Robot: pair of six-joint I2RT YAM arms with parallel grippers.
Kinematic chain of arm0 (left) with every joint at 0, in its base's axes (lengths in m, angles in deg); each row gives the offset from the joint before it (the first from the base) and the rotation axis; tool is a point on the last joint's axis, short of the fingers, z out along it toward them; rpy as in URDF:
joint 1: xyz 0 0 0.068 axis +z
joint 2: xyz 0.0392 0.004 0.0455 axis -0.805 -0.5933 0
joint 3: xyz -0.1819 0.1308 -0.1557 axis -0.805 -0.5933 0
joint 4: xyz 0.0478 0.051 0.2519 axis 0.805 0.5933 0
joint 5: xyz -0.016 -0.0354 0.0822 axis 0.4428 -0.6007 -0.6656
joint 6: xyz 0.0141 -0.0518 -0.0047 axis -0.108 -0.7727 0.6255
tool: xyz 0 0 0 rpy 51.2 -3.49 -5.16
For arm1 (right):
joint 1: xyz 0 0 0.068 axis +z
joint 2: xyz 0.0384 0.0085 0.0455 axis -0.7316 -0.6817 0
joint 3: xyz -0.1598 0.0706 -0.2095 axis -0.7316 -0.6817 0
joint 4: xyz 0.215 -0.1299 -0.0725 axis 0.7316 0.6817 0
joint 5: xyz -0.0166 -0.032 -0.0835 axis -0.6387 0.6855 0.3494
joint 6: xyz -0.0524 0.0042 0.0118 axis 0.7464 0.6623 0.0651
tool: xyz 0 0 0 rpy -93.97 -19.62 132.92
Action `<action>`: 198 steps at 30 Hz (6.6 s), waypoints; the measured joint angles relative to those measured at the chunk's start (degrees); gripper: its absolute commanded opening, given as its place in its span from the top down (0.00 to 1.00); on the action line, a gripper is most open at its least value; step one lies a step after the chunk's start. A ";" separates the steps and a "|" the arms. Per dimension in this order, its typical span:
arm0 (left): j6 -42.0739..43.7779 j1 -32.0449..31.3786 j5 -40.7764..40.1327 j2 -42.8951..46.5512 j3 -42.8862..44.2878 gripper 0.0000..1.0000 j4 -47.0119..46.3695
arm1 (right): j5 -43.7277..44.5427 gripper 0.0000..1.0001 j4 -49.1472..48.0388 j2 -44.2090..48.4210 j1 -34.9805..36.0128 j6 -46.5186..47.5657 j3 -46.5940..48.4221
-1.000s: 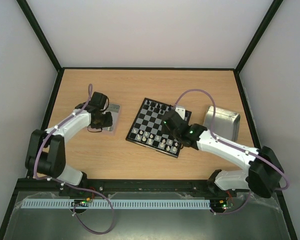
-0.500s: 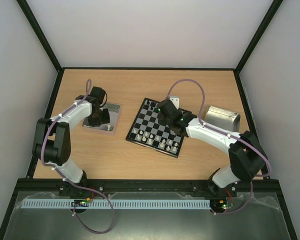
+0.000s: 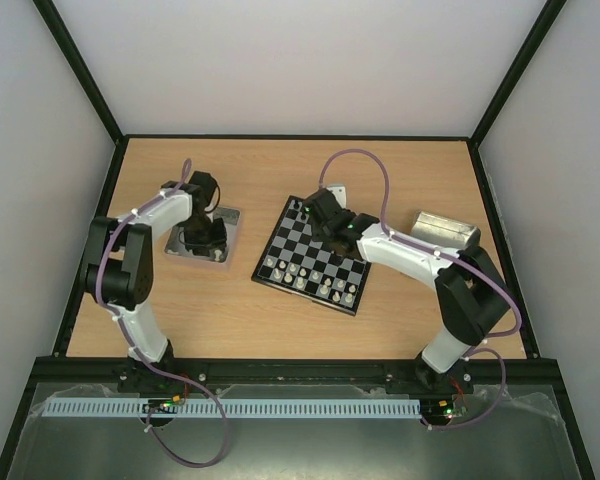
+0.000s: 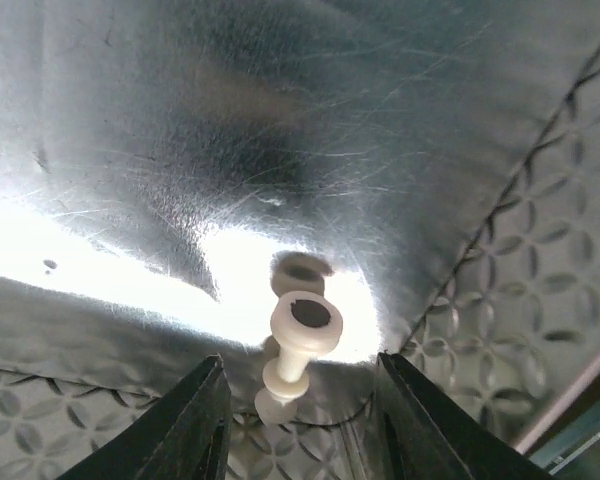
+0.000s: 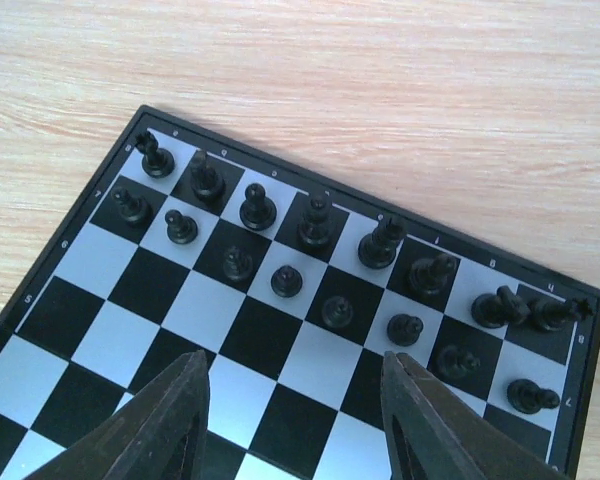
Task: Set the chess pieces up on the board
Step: Pick up the chess piece from the storage box, then place the chess piece on the chessboard, then adjust the storage box at the center of the board.
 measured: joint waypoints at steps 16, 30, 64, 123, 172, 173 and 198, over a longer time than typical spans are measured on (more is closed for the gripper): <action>0.42 0.00 -1.53 -6.03 2.23 0.77 2.27 | 1.84 0.55 0.04 -1.42 0.00 2.49 1.84; 1.07 0.00 -3.43 -4.20 3.21 0.89 -2.62 | 1.09 0.56 0.07 -1.42 0.00 3.06 2.60; -62.97 -12.70 23.32 31.17 -25.07 0.88 -47.71 | -35.78 0.38 -40.70 23.39 2.34 -18.71 -23.98; -49.70 -22.95 1.38 41.68 -21.14 0.24 -39.19 | -22.99 0.98 3.74 20.15 3.06 -11.50 -5.99; -5.77 -22.73 -15.37 46.64 -28.70 0.22 -29.38 | -23.17 0.77 28.70 -5.49 11.30 -4.59 5.90; -5.90 -22.71 -15.34 46.64 -28.70 0.23 -29.38 | -23.15 0.76 28.65 -5.49 11.30 -4.63 5.90; -6.34 -6.58 -10.21 31.34 -23.58 0.40 -21.29 | -9.05 0.55 19.10 11.19 11.30 -9.86 1.97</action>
